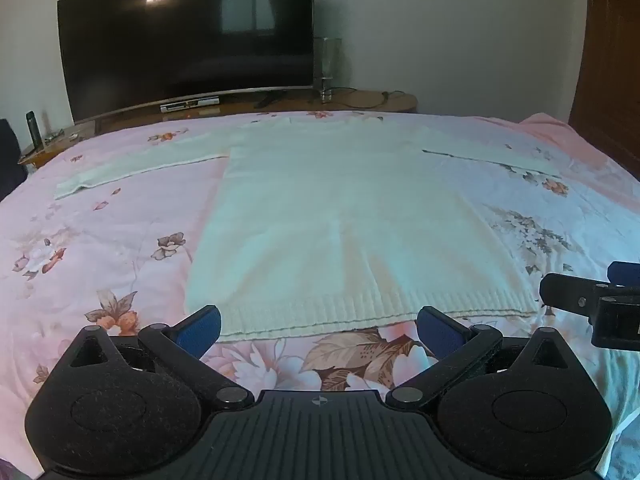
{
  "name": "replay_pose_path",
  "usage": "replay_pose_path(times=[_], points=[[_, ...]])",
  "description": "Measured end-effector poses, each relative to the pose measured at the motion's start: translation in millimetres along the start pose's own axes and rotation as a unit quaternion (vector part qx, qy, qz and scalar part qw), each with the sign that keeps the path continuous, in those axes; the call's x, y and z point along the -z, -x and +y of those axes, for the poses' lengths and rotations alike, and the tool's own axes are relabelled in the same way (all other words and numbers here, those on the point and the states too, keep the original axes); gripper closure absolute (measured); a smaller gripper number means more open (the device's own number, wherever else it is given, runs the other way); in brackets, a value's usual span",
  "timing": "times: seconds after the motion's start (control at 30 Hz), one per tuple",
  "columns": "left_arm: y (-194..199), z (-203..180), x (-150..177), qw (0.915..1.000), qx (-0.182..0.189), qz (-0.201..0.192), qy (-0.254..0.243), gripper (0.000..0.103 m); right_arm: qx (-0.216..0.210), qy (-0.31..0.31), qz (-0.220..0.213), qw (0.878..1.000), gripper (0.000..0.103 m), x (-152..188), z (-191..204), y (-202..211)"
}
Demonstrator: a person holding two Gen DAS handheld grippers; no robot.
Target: Fold small clothes
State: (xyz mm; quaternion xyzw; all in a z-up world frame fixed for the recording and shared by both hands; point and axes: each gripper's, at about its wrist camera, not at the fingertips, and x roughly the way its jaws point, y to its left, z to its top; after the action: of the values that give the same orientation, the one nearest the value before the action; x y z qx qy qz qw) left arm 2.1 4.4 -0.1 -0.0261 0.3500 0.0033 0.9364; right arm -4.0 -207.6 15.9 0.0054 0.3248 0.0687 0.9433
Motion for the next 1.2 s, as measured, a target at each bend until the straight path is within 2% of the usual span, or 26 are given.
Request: replay_pose_path(times=[0.1, 1.2], points=[[-0.4, -5.5, 5.8, 0.9995, -0.018, -0.015, -0.019, 0.000, -0.002, 0.000, 0.002, 1.000, 0.001, 1.3, 0.4, -0.3], [2.6, -10.4, 1.7, 0.9997, -0.015, -0.010, -0.016, 0.000, -0.004, 0.003, -0.004, 1.000, 0.001, -0.6, -4.3, 3.3]])
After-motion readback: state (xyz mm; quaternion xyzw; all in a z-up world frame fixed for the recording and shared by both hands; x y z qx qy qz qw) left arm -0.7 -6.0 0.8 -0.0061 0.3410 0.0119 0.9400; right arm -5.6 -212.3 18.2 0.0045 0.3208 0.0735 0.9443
